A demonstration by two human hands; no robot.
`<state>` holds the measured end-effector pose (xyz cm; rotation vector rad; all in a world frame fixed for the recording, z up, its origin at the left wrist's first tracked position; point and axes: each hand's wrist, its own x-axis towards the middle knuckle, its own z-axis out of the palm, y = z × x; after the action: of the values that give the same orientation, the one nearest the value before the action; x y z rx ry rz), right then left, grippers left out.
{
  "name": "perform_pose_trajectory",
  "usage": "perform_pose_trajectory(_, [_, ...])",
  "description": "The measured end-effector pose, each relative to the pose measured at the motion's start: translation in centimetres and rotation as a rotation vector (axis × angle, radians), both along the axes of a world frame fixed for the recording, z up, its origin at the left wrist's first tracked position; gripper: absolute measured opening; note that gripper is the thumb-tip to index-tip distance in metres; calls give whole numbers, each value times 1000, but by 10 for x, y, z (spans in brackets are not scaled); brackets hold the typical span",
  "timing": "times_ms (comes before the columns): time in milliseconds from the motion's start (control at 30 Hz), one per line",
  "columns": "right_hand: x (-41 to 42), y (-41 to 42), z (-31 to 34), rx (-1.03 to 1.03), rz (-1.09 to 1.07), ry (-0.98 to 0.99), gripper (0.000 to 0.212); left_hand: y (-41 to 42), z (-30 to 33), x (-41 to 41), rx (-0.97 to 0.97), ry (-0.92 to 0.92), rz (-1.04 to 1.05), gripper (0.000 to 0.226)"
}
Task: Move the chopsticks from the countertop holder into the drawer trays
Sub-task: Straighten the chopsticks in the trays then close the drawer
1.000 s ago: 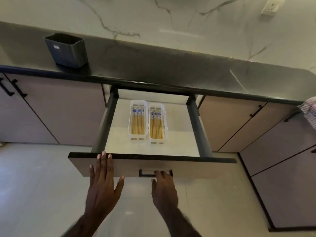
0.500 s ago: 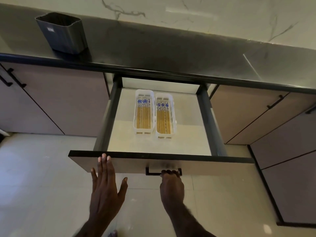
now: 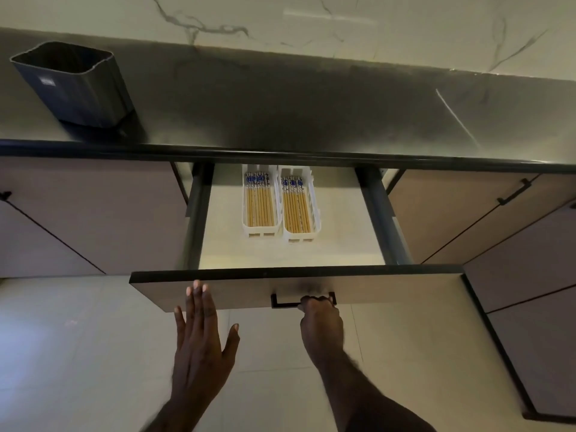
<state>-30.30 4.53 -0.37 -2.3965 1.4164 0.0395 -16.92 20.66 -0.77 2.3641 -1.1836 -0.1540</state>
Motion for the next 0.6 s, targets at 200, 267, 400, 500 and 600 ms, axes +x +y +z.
perform_pose_trajectory(200, [41, -51, -4, -7, -4, -20, 24, -53, -1, 44, 21, -74, 23, 85])
perform_pose_trajectory(267, [55, -69, -5, -14, 7, -30, 23, -69, -5, 56, 45, -71, 48, 86])
perform_pose_trajectory(400, [82, -106, -4, -8, 64, -22, 25, -93, -10, 69, 73, -49, 126, 90])
perform_pose_trajectory(500, [100, -133, -4, -23, 96, -26, 24, -113, -15, 76, 95, -48, 155, 91])
perform_pose_trajectory(600, [118, -157, -7, -22, 115, -36, 24, -137, -17, 81, 101, -44, 182, 90])
